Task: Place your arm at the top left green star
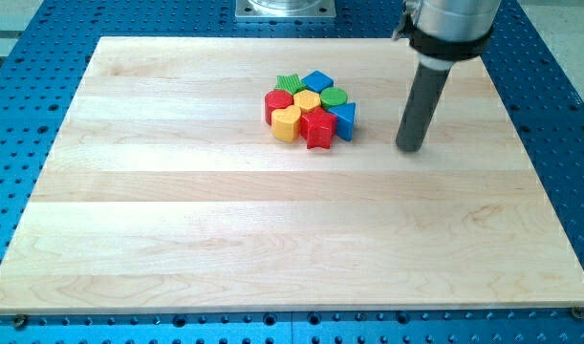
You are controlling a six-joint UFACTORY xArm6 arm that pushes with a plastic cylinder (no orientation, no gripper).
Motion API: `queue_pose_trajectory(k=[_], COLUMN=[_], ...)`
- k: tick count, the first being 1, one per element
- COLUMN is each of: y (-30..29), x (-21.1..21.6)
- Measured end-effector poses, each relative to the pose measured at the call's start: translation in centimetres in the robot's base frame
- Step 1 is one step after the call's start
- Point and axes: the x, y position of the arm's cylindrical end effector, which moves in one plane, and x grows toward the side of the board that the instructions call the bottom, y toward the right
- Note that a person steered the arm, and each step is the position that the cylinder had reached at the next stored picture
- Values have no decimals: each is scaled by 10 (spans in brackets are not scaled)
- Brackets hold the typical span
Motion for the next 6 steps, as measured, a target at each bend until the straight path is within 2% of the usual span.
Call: queue_pose_trajectory(k=[1,3,4,5,6], y=[-4,-20,-57,-157,-185], x=[-60,-120,-139,-143,-113])
